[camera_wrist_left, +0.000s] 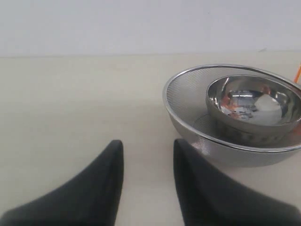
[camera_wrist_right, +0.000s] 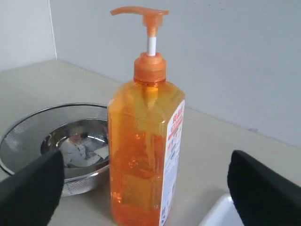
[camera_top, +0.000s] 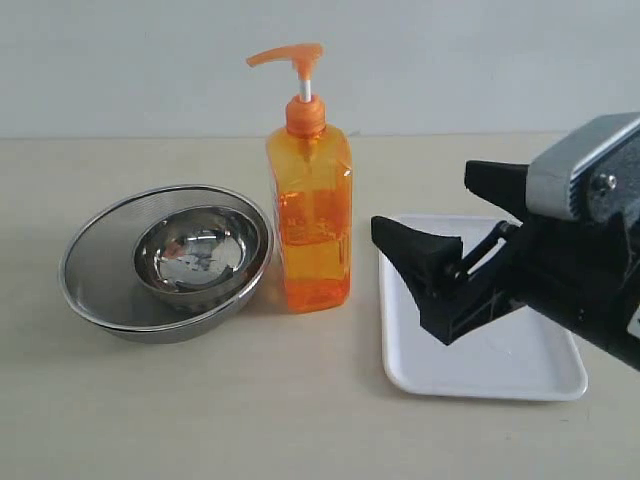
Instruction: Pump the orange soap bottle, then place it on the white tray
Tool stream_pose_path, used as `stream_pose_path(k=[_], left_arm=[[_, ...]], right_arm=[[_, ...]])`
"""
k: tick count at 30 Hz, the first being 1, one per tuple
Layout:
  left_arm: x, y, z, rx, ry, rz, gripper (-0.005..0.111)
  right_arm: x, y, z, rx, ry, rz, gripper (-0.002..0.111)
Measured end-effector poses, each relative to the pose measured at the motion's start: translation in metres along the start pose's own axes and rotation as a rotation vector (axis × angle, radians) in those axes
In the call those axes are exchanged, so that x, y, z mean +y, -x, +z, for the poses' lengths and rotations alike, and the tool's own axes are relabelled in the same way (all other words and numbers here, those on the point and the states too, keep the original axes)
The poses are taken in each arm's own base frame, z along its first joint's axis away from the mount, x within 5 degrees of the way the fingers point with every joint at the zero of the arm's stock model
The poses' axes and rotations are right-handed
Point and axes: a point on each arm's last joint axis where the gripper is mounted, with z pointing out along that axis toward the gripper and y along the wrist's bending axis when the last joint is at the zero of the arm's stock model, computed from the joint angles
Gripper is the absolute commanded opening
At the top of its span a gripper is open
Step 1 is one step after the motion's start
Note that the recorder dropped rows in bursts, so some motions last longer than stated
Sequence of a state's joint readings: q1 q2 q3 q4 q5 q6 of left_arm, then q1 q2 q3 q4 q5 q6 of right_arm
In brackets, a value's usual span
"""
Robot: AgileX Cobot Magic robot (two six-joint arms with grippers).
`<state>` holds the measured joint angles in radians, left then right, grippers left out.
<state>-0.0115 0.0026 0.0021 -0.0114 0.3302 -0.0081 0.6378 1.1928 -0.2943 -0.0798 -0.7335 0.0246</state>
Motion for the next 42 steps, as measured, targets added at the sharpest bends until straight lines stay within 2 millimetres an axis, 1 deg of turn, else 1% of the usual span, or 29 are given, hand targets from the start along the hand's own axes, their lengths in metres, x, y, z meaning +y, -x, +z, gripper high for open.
stream_pose_path(k=[1, 4, 11, 15, 20, 22, 33, 42], left_arm=[[0.0, 0.0, 0.0, 0.0, 0.0, 0.0, 0.033], [0.0, 0.0, 0.0, 0.0, 0.0, 0.0, 0.033], [0.0, 0.0, 0.0, 0.0, 0.0, 0.0, 0.033], [0.0, 0.0, 0.0, 0.0, 0.0, 0.0, 0.033], [0.0, 0.0, 0.0, 0.0, 0.0, 0.0, 0.033], [0.0, 0.0, 0.0, 0.0, 0.0, 0.0, 0.033], [0.0, 0.0, 0.0, 0.0, 0.0, 0.0, 0.033], [0.0, 0.0, 0.0, 0.0, 0.0, 0.0, 0.033]], right_arm=[[-0.001, -0.002, -0.001, -0.003, -0.007, -0.003, 0.085], [-0.001, 0.001, 0.0, -0.036, -0.011, 0.0, 0.085], [0.0, 0.0, 0.002, -0.047, 0.004, 0.014, 0.085], [0.001, -0.01, 0.011, -0.051, 0.013, 0.007, 0.085], [0.002, -0.027, 0.022, -0.028, 0.022, 0.006, 0.085], [0.002, -0.029, 0.024, -0.032, 0.025, 0.007, 0.085], [0.0, -0.016, 0.022, -0.175, 0.004, 0.004, 0.085], [0.0, -0.023, 0.024, -0.103, 0.001, -0.009, 0.085]])
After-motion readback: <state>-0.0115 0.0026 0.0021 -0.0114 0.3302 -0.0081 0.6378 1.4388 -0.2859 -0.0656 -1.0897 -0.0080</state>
